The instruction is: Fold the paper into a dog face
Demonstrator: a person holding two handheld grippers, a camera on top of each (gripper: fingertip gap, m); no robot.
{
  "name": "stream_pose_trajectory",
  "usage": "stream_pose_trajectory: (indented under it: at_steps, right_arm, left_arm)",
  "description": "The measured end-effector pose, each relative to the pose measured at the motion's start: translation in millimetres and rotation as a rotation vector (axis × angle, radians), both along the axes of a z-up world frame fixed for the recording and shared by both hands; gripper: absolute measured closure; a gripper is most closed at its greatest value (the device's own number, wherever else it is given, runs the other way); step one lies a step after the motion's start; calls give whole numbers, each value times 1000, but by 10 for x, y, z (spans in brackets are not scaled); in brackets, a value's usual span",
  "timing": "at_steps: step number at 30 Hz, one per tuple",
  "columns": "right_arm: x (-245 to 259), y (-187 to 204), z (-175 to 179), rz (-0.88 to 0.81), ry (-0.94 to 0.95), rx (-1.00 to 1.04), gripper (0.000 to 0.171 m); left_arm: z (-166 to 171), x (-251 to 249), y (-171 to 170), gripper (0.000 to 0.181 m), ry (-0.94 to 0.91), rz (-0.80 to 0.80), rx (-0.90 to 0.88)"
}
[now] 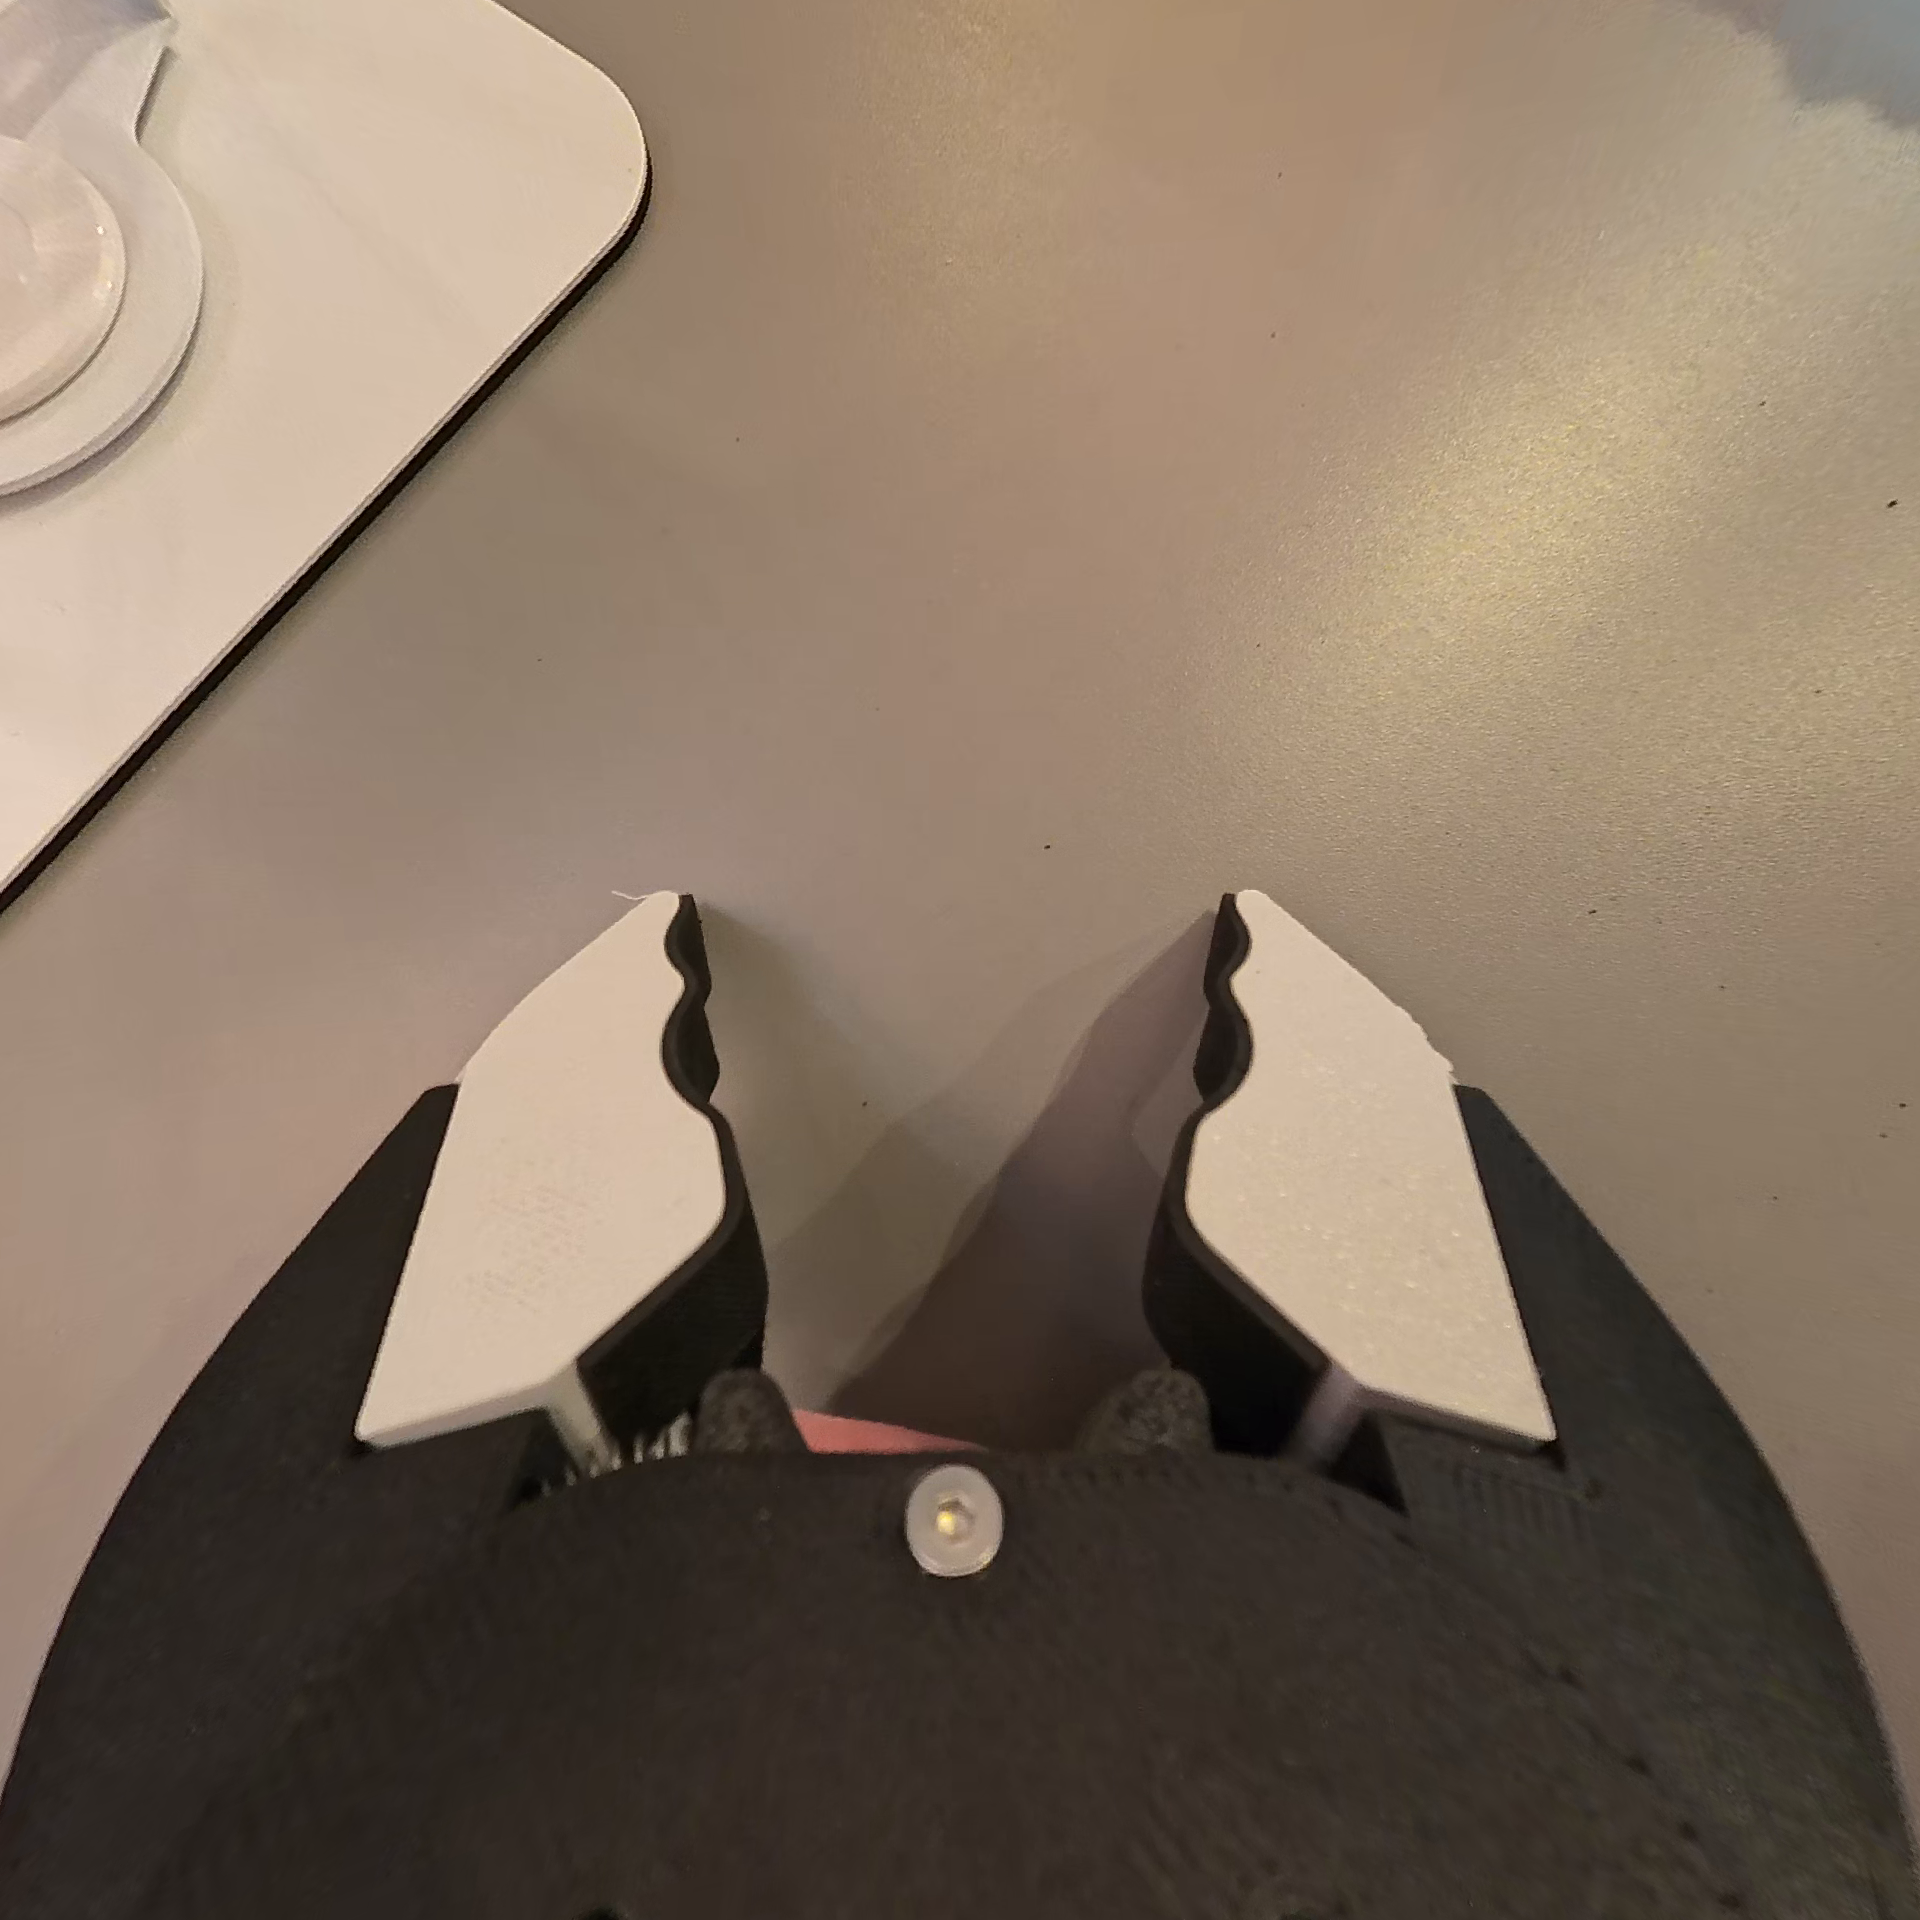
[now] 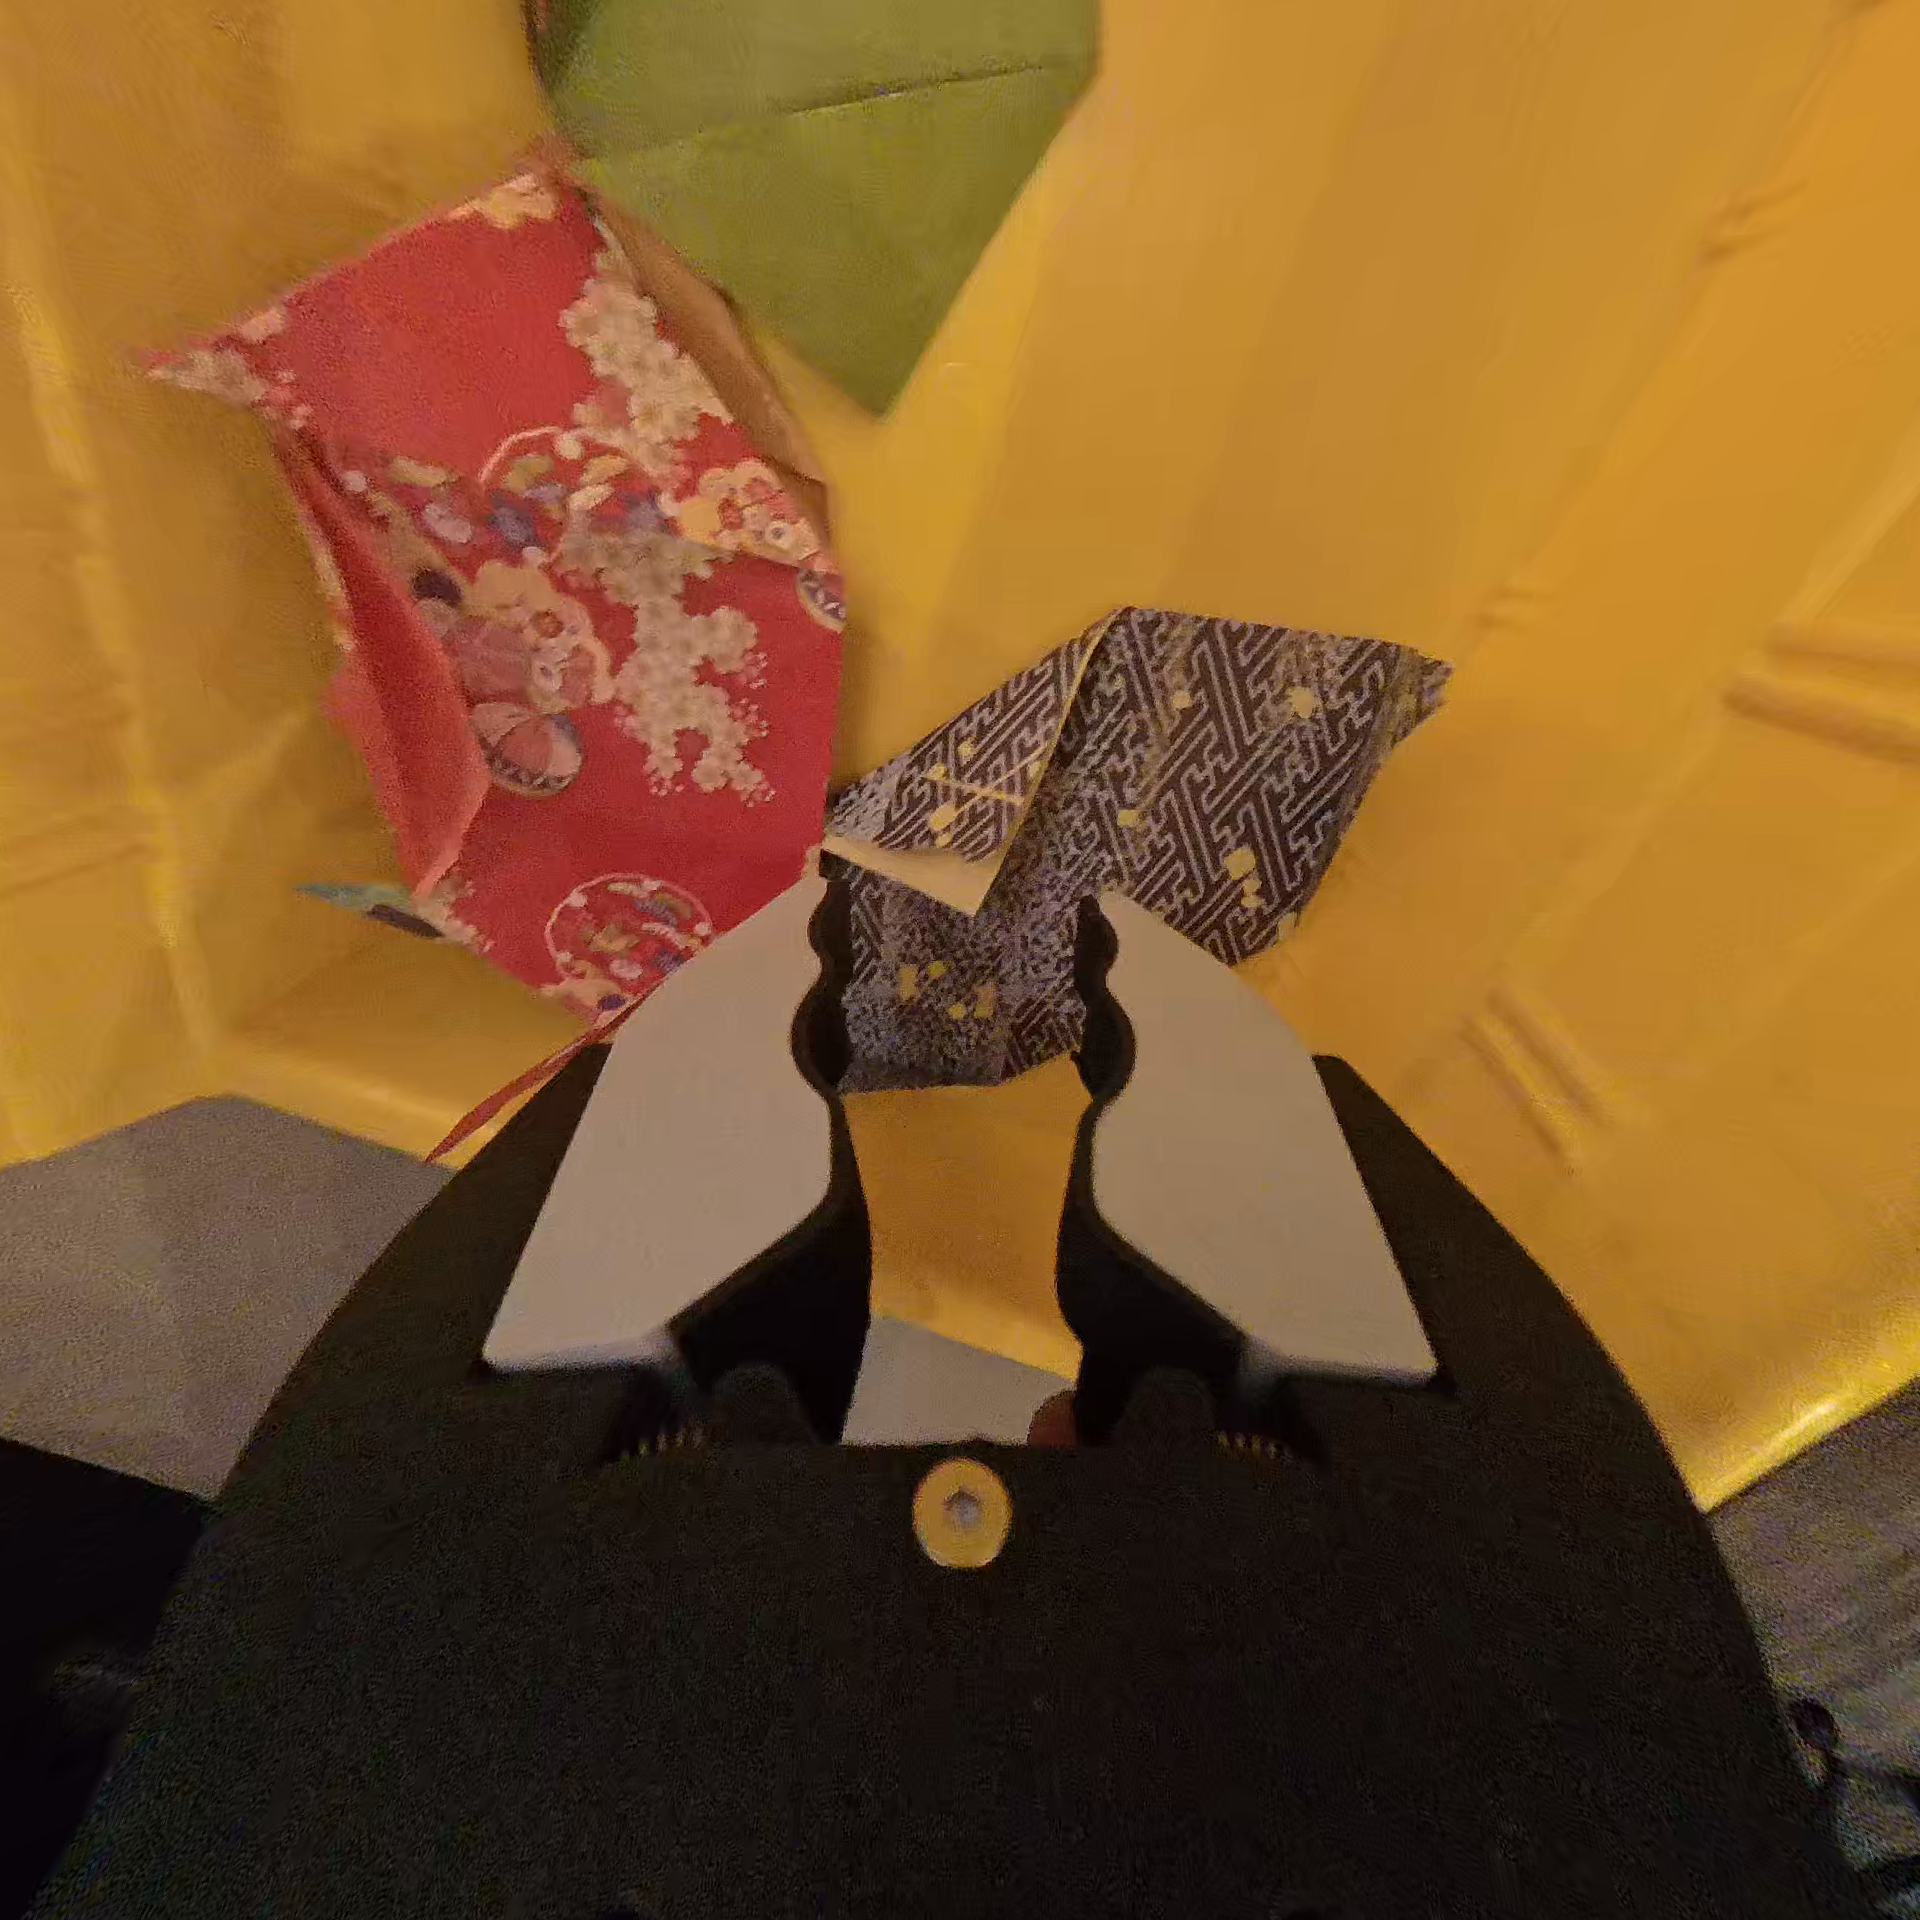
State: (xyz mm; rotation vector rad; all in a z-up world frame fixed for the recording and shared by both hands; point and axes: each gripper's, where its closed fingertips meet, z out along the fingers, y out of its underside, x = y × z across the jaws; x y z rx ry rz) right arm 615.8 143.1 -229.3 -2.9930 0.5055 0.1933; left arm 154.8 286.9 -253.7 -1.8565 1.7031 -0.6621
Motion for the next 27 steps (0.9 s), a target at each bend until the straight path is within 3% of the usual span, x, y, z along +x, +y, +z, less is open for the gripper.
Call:
stream_pose_trajectory:
  at_steps: [10, 15, 20, 23, 24, 25, 27]
  right_arm:
    - [-93, 260, -149, -50, 110, 152, 161]
    - [-74, 318, -80, -41, 118, 235, 166]
    - [79, 219, 103, -17, 4, 216, 167]
    - [117, 249, 196, -39, -6, 233, 158]
    - [133, 232, 162, -60, -5, 207, 137]
    - [114, 221, 117, -75, 22, 185, 129]
    - [133, 239, 37, -102, 21, 177, 127]
  left_arm:
    - [-1, 0, 0, 90, 0, 0, -1]
    - [-1, 0, 0, 90, 0, 0, -1]
    - [-1, 0, 0, 90, 0, 0, 0]
    - [-1, 0, 1, 91, 0, 1, 0]
    - [-1, 0, 1, 91, 0, 1, 0]
    - [-1, 0, 1, 91, 0, 1, 0]
    - [-1, 0, 2, 91, 0, 1, 0]
